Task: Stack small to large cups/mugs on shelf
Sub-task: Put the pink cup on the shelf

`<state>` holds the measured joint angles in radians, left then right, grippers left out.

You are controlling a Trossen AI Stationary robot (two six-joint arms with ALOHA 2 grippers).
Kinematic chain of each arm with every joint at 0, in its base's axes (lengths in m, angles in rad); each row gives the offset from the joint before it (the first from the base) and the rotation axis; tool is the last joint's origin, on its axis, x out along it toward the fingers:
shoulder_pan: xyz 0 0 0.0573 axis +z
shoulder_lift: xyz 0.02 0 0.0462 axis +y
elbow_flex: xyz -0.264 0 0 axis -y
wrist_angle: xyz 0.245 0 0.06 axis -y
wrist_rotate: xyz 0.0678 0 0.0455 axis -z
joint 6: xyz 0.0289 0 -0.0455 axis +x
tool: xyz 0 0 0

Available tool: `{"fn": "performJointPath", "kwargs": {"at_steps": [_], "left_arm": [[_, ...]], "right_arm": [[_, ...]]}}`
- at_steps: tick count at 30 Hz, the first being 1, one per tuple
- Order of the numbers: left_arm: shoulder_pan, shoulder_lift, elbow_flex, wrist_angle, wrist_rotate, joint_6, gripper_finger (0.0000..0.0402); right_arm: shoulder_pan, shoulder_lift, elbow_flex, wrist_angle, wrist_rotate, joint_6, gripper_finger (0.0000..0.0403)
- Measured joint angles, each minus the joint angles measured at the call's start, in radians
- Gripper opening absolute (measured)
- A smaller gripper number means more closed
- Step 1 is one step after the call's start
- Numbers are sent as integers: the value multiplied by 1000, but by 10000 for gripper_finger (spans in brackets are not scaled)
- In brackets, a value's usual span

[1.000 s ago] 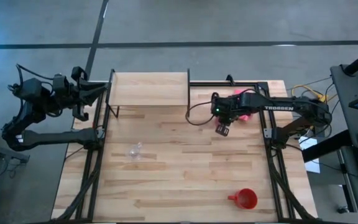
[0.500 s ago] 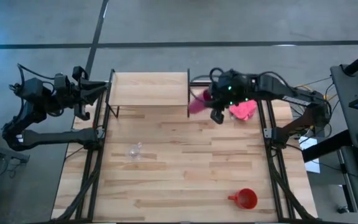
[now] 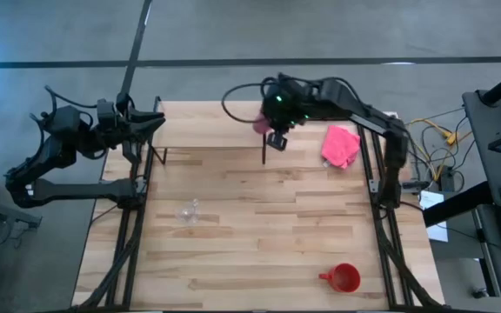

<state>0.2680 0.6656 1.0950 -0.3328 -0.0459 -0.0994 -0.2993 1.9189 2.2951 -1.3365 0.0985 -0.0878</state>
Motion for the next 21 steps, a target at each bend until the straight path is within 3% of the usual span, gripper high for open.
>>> {"fn": "performJointPath", "kwargs": {"at_steps": [3, 8, 21], "left_arm": [[0, -1, 0, 0, 0, 0, 52], [-1, -8, -1, -19, 0, 0, 52], [0, -29, -6, -71, 0, 1, 52]], "right_arm": [[-40, 62, 63, 3, -32, -25, 9], [-75, 78, 44, 85, -166, -15, 9], [-81, 100, 39, 82, -205, -44, 9]]}}
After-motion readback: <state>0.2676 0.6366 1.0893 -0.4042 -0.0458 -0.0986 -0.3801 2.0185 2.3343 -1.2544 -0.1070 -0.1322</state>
